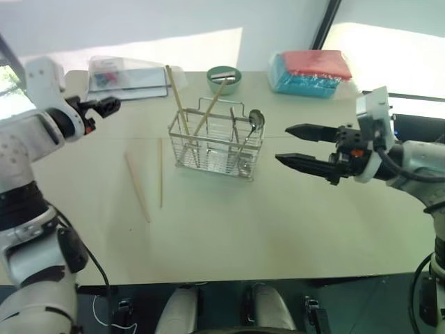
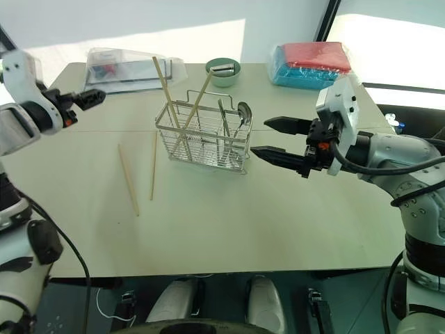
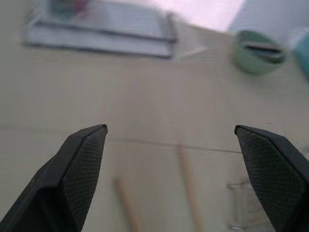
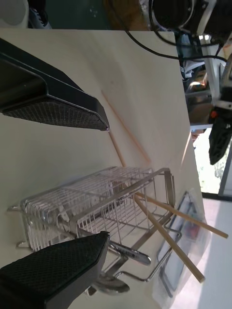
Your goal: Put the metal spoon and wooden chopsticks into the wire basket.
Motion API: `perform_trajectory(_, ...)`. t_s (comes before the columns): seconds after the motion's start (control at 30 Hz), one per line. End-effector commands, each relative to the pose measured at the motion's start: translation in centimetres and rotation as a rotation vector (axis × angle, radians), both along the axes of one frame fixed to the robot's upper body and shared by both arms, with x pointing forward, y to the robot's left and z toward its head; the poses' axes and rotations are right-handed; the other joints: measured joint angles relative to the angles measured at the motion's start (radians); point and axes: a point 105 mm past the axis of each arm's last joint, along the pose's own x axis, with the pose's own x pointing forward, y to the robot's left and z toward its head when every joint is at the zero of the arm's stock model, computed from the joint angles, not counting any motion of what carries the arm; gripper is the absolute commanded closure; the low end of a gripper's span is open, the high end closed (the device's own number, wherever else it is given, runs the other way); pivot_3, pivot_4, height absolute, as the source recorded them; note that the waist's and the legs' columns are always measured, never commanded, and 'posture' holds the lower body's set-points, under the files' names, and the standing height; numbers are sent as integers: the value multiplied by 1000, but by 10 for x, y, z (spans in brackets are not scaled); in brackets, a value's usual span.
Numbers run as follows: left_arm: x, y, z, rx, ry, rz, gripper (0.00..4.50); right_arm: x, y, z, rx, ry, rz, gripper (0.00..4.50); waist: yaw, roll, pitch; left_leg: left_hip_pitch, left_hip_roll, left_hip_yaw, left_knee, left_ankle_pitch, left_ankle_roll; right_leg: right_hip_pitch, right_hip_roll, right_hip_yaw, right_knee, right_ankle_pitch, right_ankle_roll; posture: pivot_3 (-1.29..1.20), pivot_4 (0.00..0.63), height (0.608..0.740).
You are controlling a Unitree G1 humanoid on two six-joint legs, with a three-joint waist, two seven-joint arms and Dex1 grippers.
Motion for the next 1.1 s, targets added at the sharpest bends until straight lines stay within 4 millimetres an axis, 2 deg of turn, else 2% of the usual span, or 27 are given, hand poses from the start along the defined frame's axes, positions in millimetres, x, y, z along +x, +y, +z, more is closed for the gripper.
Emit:
perform_trajectory(0.03, -8, 20, -16, 10, 131, 164, 0, -6, 6, 5, 2, -47, 29, 1074, 2, -1, 0, -1, 0, 0, 0, 0, 0, -1, 0, 0, 0, 0, 0, 0, 150, 667)
perform_trajectory(0.17, -2, 9, -61, -23, 316, 173, 0, -9, 12, 1, -10, -45, 63, 1074, 10, -2, -1, -3, -1, 0, -1, 5, -10, -3, -1, 0, 0, 0, 0, 0, 150, 667)
perform_trajectory(0.23, 2, 5, -71, -33, 350, 167, 0, -10, 14, 0, -11, -36, 78, 1074, 11, -4, -1, -3, -2, 0, -1, 5, -10, -3, -2, 0, 0, 0, 0, 0, 150, 667)
perform_trajectory(0.4, 25, -15, -77, -14, 355, 79, 0, -24, 17, -8, -37, 4, 141, 1074, 14, -6, -1, -4, -2, -1, -1, 3, -7, -3, -3, -1, 0, 1, 2, 0, 150, 667)
perform_trajectory(0.57, 38, -28, -75, 27, 340, 9, 0, -26, 17, -10, -24, 8, 120, 1074, 10, -6, -1, -3, -2, 1, -1, 1, -9, -3, -4, -1, 0, 1, 2, 0, 150, 667)
perform_trajectory(0.9, 44, -30, -96, 36, 432, 26, 0, -27, 16, -12, 5, 4, 73, 1074, 8, -6, -1, -3, -2, 1, -1, 3, -7, -3, -7, -1, 0, 1, 2, 0, 150, 667)
perform_trajectory(1.0, 46, -34, -100, 22, 447, 25, 906, -28, 14, -14, 0, 8, 66, 1013, 8, -6, -1, -3, -3, 1, -1, 3, -7, -3, -8, -2, 0, 2, 2, 0, 150, 667)
perform_trajectory(1.1, 50, -38, -98, 18, 445, 25, 2428, -30, 13, -16, -6, 15, 69, 1013, 13, -5, -1, -3, -3, 1, -1, 3, -7, -3, -8, -2, 1, 2, 2, 0, 150, 667)
